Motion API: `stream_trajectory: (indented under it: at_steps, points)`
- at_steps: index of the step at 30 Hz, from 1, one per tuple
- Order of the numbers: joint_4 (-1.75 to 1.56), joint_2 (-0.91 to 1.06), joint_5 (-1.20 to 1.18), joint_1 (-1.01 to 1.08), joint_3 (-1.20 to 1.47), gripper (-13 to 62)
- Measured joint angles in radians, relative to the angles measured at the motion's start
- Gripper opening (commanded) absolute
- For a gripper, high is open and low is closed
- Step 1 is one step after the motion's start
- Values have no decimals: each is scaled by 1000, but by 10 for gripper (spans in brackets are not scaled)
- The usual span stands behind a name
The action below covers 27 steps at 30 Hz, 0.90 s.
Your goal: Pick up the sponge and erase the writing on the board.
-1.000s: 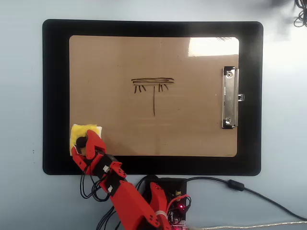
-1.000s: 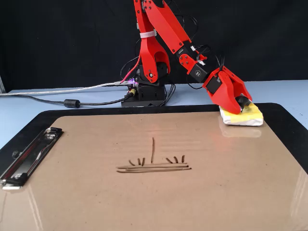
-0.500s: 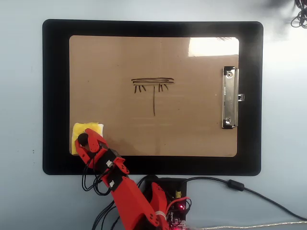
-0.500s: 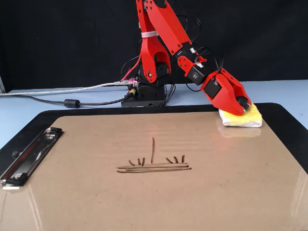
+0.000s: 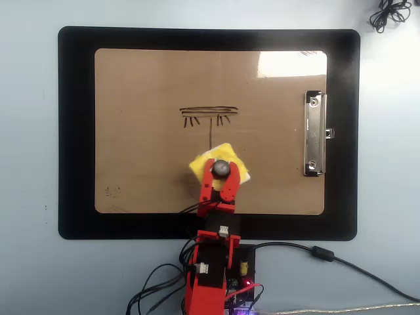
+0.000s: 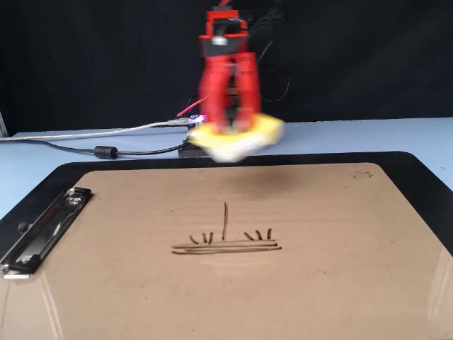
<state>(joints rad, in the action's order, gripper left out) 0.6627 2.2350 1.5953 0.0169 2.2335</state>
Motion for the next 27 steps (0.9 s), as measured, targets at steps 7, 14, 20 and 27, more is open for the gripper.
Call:
stream_trajectory:
  at_steps: [7,14,20,27]
  points:
    - [-18,-100,-107,25,144,-79]
    - [-287,-253,-110,58,137,-79]
    - [-433,-557,-110,78,-37,-79]
    - [-548,-896,-95,71,-370,-79]
